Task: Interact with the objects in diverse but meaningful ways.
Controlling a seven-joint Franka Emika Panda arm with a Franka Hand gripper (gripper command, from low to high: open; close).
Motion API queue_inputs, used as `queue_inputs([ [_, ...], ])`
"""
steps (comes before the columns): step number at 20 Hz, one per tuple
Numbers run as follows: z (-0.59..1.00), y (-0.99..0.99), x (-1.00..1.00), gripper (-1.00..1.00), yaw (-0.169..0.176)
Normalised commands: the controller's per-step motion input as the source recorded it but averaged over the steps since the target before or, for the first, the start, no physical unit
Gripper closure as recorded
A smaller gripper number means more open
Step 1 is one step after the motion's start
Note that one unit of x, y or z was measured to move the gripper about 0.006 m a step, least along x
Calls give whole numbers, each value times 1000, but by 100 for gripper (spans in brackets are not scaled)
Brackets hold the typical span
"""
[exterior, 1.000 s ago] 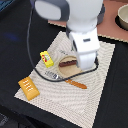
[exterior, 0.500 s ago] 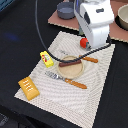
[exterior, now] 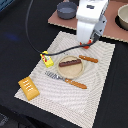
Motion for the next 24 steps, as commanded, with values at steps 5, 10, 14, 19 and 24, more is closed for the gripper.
queue_inputs([
  [5, -185, 547, 12, -100, -26],
  [10, -177, 362, 136, -100, -1],
  [14, -277, 77, 143, -100, 0],
  [19, -345, 0, 133, -100, 0],
  [24, -389, 17, 66, -100, 0],
])
